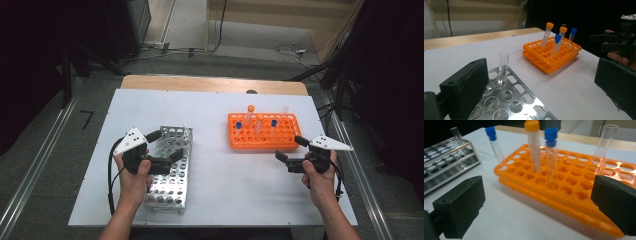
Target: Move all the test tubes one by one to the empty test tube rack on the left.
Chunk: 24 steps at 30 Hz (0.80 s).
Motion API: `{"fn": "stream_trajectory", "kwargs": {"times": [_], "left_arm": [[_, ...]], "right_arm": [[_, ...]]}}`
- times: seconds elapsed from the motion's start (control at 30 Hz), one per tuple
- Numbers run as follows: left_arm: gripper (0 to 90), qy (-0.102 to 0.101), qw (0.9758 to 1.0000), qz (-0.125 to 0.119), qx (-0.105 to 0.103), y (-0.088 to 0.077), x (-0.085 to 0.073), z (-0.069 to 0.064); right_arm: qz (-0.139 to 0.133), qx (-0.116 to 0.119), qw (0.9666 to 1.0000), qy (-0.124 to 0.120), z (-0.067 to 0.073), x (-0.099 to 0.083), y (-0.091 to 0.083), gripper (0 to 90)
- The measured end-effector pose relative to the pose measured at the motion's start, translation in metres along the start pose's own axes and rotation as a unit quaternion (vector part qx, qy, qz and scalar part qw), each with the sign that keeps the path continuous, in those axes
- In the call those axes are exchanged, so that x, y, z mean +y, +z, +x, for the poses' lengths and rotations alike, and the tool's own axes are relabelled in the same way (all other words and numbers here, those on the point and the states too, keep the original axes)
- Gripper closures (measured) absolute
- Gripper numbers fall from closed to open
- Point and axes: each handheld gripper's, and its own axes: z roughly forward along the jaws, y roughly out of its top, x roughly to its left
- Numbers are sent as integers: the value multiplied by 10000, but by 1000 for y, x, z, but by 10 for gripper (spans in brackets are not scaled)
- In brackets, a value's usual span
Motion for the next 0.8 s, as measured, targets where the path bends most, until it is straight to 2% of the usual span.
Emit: {"fn": "stream_trajectory", "kwargs": {"times": [0.2,0.27,0.47,0.63,0.8], "left_arm": [[0,-38,10000,-67,-21,-5,-5,0],[0,-69,10000,-63,-9,-6,-6,1],[0,-109,9999,-56,-17,-7,-9,2],[0,-82,9999,-51,-28,-6,-9,2],[0,-79,10000,-33,-38,-7,-10,3]], "right_arm": [[-46,-180,9998,95,-19,7,7,36],[-26,-307,9994,145,-24,8,12,62],[4,-811,9962,308,-33,16,28,264],[29,-831,9951,526,-44,20,41,418],[42,-882,9940,647,-54,20,53,516]]}}
